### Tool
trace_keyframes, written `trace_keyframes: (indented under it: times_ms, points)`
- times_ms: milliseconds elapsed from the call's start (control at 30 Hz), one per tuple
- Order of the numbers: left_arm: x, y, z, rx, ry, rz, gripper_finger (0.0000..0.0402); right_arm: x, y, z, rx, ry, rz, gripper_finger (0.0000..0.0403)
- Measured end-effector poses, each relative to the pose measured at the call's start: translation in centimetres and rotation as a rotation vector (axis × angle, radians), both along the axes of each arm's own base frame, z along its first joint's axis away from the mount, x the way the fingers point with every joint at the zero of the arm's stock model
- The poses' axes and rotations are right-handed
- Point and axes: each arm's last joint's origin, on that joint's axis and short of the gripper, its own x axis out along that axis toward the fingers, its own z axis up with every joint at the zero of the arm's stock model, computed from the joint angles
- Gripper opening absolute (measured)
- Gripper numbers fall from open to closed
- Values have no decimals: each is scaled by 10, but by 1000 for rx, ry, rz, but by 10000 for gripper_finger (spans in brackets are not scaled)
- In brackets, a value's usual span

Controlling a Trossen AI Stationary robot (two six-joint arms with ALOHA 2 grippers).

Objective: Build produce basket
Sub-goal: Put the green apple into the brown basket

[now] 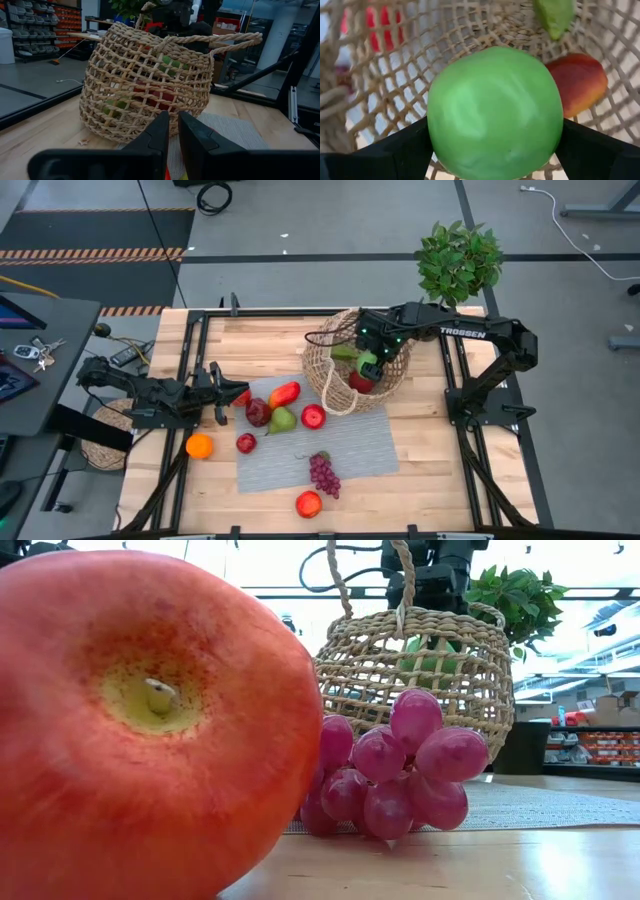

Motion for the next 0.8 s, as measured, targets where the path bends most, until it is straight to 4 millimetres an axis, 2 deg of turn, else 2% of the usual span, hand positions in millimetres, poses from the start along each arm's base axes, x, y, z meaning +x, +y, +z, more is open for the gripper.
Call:
trace_keyframes:
  times_ms: [600,800]
  points:
    - [0,0,0,0,0,0,48,3,-2,1,-77,-25,26,365]
    - [0,0,0,0,0,0,48,5,-7,2,-181,-25,-27,372]
